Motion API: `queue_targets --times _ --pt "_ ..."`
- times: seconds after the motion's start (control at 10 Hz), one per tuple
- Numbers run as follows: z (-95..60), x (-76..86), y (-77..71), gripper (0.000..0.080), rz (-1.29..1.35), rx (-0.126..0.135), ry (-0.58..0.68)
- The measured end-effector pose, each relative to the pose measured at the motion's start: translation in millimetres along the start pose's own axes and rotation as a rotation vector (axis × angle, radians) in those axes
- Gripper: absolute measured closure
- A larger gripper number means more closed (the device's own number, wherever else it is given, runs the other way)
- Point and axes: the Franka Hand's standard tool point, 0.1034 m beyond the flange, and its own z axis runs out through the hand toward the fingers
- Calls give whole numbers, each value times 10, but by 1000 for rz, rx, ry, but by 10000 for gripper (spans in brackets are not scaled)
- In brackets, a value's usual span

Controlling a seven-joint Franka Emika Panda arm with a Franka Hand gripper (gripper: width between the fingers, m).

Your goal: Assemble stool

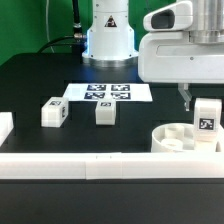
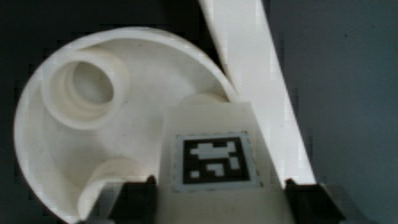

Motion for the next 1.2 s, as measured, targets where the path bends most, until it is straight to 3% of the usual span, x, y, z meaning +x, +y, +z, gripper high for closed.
queue_targets --times 0.6,0.8,0.9,1.2 --pt "7 -6 4 461 429 28 -21" --pt "5 -21 28 461 752 101 -17" --pt "10 -42 11 461 858 120 -19" --pt "16 -68 -26 461 1102 136 -49"
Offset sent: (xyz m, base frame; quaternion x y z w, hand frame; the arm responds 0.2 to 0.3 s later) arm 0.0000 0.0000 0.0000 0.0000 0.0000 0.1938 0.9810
